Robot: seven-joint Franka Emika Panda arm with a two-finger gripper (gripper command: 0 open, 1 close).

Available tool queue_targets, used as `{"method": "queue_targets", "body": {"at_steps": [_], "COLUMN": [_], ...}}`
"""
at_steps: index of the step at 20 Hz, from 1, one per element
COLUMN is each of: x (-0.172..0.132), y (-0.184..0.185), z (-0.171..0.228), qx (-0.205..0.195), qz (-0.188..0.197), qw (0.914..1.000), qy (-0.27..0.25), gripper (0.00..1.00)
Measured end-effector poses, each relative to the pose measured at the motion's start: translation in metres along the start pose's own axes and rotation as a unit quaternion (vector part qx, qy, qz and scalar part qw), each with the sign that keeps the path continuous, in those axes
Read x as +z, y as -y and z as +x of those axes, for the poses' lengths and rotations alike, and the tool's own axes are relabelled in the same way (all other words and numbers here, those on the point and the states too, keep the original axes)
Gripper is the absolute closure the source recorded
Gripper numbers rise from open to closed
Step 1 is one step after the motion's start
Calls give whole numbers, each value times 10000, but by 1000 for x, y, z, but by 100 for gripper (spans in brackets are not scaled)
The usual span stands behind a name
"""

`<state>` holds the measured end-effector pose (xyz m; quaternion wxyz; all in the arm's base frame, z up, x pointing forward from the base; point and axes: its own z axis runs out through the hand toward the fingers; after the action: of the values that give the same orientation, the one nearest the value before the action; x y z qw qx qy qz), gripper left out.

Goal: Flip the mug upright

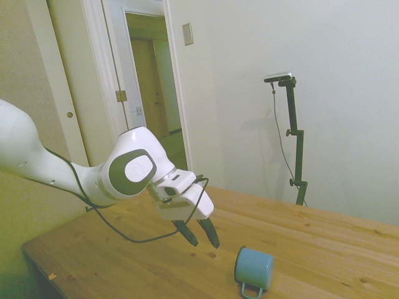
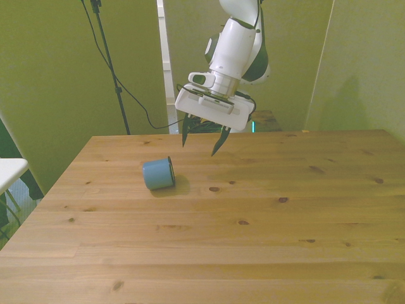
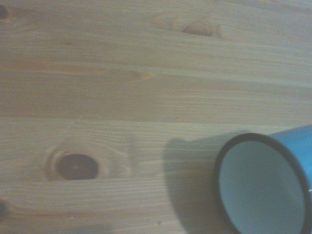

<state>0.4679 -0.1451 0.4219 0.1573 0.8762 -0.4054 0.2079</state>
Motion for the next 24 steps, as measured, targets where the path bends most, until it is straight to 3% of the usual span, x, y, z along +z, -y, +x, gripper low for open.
{"method": "queue_targets", "body": {"at_steps": [9, 24], "x": [21, 64], "y": [5, 13], "z": [-10, 18], "qx": [16, 221], "qz": [-558, -1117], "qw": [9937, 9862], "qy": [-970, -1198], "gripper": [0, 0]}}
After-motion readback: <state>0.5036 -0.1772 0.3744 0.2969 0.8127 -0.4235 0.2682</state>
